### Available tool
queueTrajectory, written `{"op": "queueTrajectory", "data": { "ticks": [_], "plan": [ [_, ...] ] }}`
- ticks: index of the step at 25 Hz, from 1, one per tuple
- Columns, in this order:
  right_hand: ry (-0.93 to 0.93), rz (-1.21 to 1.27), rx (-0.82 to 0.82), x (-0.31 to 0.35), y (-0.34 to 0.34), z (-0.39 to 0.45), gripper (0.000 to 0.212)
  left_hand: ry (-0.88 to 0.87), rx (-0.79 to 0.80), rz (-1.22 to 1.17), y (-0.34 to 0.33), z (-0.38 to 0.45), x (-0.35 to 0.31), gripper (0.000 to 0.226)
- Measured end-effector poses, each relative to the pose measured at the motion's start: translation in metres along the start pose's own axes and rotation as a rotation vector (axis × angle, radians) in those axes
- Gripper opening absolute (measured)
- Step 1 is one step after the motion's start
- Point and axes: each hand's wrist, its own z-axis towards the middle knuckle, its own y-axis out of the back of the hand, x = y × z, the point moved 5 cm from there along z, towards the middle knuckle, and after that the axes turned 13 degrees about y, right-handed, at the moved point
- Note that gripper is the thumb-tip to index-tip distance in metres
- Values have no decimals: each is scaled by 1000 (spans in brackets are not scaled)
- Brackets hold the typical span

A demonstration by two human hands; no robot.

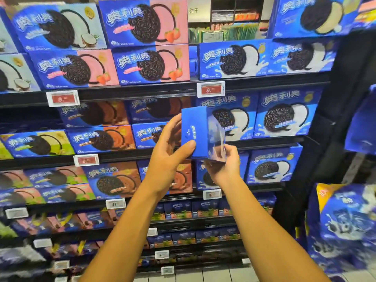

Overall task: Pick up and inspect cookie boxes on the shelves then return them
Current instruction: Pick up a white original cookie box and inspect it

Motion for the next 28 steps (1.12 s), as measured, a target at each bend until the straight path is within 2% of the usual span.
{"op": "queueTrajectory", "data": {
  "ticks": [3,6,9,17,19,22,24,28],
  "plan": [
    [35,20,-3,30,-1,0,15,12,-119,-132,14,4,1,54],
    [182,-21,43,63,1,-2,21,48,-237,-195,28,4,14,41],
    [336,-177,44,81,5,-14,19,118,-285,-189,30,6,31,41],
    [450,-304,116,95,-4,-31,24,139,-374,-258,31,8,50,43],
    [505,-326,193,98,-10,-34,27,139,-395,-217,36,12,53,49],
    [589,-344,351,97,-24,-46,37,189,-457,-203,48,22,62,44],
    [678,-385,486,93,-38,-61,44,211,-487,-352,54,29,73,40],
    [763,-510,693,74,-62,-89,71,328,-454,-724,52,43,97,37]
  ]
}}
